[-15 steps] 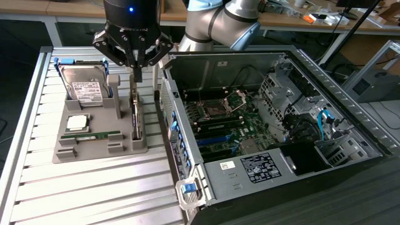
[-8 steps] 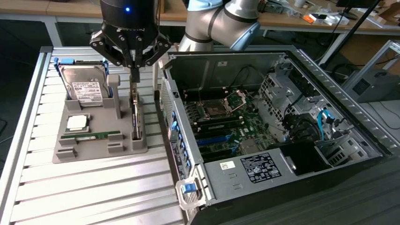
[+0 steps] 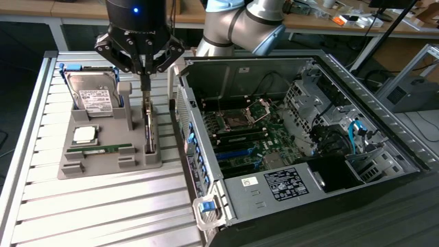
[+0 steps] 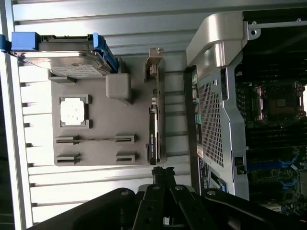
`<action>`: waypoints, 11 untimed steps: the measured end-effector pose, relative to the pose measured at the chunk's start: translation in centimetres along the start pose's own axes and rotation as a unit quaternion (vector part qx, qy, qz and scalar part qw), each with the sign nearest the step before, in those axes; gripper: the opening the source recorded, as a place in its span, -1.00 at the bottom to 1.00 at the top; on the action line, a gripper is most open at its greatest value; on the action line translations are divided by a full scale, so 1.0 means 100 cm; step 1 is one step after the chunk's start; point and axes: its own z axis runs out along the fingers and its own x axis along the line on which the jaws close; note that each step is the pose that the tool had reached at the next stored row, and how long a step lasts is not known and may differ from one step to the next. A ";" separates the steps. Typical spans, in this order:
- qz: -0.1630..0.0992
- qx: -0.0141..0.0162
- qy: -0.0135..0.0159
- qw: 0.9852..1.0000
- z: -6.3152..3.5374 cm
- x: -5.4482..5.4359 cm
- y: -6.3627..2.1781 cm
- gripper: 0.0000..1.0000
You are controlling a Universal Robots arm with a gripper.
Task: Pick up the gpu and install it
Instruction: 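Reach for the gpu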
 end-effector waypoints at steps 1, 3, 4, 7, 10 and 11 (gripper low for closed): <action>0.000 0.000 0.000 1.000 0.0000 0.000 0.0000 -0.79; 0.000 0.000 0.000 1.000 0.0000 0.001 -0.0001 -0.79; 0.000 0.000 0.000 1.000 0.0000 0.002 -0.0001 -0.79; 0.000 0.000 0.000 1.000 -0.0001 0.003 -0.0003 -0.79; 0.000 0.000 0.000 1.000 -0.0001 0.005 -0.0004 -0.79; 0.000 0.000 0.000 1.000 -0.0002 0.005 -0.0004 -0.79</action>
